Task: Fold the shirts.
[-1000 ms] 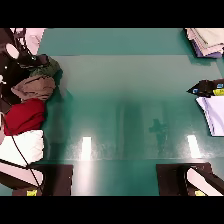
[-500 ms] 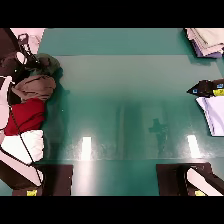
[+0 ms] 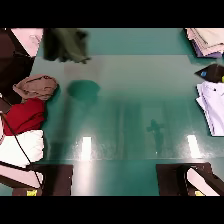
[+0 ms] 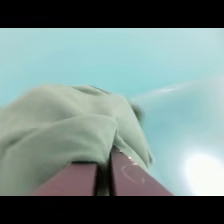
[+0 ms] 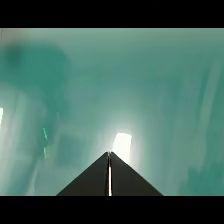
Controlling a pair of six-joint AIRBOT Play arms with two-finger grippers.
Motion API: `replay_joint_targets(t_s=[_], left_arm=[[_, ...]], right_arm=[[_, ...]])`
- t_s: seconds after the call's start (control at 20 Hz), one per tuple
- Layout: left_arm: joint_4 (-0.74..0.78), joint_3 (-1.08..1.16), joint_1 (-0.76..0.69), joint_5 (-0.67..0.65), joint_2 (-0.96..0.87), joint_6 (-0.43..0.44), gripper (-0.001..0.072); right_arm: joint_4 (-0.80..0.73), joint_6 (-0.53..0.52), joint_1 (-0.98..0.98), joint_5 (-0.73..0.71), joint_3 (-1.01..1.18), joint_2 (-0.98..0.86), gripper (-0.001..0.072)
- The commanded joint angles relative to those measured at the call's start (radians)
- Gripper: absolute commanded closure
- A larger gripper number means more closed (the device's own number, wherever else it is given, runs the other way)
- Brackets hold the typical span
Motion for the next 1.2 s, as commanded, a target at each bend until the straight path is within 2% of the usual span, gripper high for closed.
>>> replay_joint_targets(t_s=[0.0,0.15,0.25,0.35,0.4,0.45,0.5,0.7,0.75,0.85,0.95,1.05,1.15], left_arm=[[-0.316,0.011,-0.145,-0.217,0.104,0.150,0.0682],[-0.300,-0.133,-0.285,-0.285,0.141,0.157,0.0682],[-0.114,-0.232,-0.352,-0.305,0.131,0.167,0.0681],[0.078,-0.327,-0.367,-0.241,0.125,0.092,0.0680],[0.150,-0.369,-0.358,-0.208,0.121,0.043,0.0518],[0.198,-0.397,-0.339,-0.199,0.116,0.002,0.0166],[0.221,-0.412,-0.312,-0.212,0.112,-0.042,0.0043],[0.208,-0.441,-0.163,-0.423,0.117,-0.133,0.0044],[0.197,-0.491,-0.142,-0.426,0.133,-0.145,0.0044],[0.180,-0.643,-0.136,-0.393,0.176,-0.144,0.0044],[0.096,-0.827,-0.136,-0.348,0.218,-0.130,0.0044],[0.019,-1.012,-0.141,-0.264,0.268,-0.111,0.0044],[0.010,-1.168,-0.178,-0.161,0.305,-0.111,0.0043]], right_arm=[[0.012,-0.001,0.000,-0.055,0.105,0.020,0.0691],[0.012,-0.001,0.000,-0.027,0.185,0.020,0.0691],[0.012,-0.001,0.000,-0.015,0.213,0.020,0.0691],[0.012,-0.002,0.000,0.014,0.222,0.020,0.0691],[0.010,-0.002,-0.001,0.032,0.222,0.019,0.0691],[0.009,-0.005,-0.001,0.041,0.222,0.019,0.0691],[0.009,-0.010,-0.001,0.048,0.222,0.019,0.0691],[0.009,-0.025,-0.001,0.049,0.222,0.018,0.0691],[0.009,-0.025,-0.001,0.049,0.222,0.017,0.0691],[0.010,-0.025,-0.001,0.050,0.222,0.010,0.0691],[0.011,-0.025,-0.001,0.055,0.222,-0.008,0.0691],[0.013,-0.024,0.000,0.079,0.222,-0.030,0.0691],[0.014,-0.024,0.000,0.106,0.222,-0.053,0.0691]])
